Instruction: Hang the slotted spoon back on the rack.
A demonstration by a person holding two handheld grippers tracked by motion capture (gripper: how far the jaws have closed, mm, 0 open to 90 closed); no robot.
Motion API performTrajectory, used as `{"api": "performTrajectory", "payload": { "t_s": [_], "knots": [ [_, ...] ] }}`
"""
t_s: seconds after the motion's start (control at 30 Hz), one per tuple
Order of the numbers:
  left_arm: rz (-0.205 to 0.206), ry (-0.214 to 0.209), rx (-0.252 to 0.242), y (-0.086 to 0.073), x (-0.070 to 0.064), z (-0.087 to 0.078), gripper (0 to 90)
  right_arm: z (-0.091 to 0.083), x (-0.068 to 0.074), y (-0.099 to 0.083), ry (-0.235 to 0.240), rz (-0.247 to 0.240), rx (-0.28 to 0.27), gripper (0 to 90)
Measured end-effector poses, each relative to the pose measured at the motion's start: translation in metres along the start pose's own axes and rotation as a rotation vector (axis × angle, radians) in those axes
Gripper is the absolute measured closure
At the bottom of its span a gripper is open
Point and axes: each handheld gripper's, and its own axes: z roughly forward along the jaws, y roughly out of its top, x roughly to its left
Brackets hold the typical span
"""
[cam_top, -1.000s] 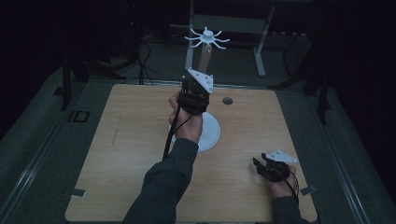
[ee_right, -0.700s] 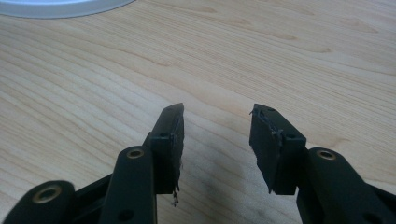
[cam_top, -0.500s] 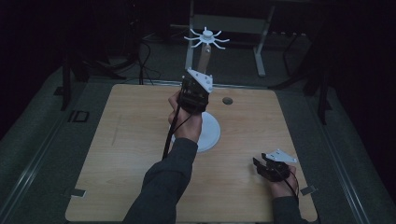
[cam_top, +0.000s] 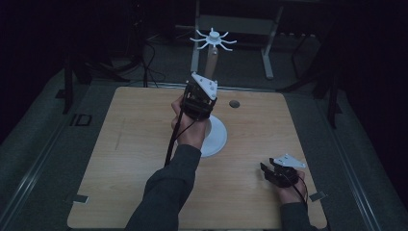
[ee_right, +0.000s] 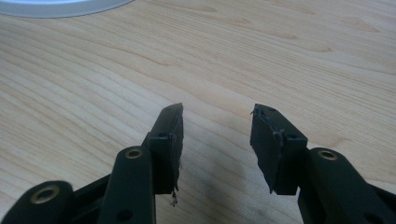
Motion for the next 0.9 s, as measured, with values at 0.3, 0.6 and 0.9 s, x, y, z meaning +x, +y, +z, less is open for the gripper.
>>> {"api": "performTrajectory", "payload": {
  "t_s": [0.3, 0.6, 0.9],
  "knots": [
    [0.011, -0.034, -0.024, 0.001, 0.003, -0.009, 57.9, 0.000, 0.001, 0.000, 0.002, -0.001, 0.001, 53.5],
    [0.024, -0.088, -0.009, -0.006, 0.003, -0.013, 55.1, 0.000, 0.000, 0.000, 0.001, 0.002, -0.001, 53.1],
    [-0.009, -0.134, -0.005, -0.022, 0.018, -0.025, 52.6, -0.001, -0.002, 0.000, -0.005, 0.010, -0.001, 51.5]
  ]
}}
